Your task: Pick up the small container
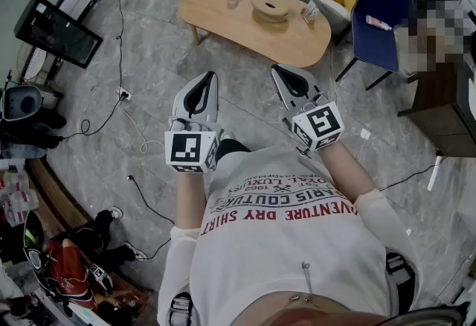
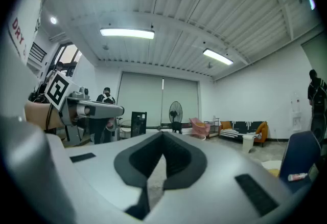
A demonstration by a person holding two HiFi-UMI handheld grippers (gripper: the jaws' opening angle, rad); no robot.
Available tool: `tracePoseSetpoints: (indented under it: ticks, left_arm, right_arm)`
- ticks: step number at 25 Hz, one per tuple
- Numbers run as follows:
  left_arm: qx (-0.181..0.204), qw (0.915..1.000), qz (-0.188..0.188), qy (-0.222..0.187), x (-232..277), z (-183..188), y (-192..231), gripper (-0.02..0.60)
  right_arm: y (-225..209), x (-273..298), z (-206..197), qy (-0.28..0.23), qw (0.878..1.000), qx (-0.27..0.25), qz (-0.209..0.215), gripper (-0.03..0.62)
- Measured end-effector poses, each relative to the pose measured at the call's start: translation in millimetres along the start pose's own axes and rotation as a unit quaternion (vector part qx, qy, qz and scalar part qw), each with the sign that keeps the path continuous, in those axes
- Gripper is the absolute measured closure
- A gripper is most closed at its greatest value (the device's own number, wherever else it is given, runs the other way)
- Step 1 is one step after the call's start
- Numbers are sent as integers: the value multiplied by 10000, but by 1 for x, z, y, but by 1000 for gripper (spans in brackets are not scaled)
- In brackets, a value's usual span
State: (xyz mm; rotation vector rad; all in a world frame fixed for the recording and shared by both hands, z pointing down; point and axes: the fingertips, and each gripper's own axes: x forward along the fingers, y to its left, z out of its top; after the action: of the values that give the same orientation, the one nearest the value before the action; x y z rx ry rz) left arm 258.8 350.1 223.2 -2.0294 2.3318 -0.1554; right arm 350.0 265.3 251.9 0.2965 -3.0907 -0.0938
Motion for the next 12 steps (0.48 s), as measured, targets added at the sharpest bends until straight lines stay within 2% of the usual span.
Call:
tracePoseSetpoints:
  ticks: [12]
  left_arm:
    - [-39, 10000, -40, 59, 10, -7, 0, 571]
  right_arm:
    - [-8, 3, -7, -5, 9999, 137, -5, 599]
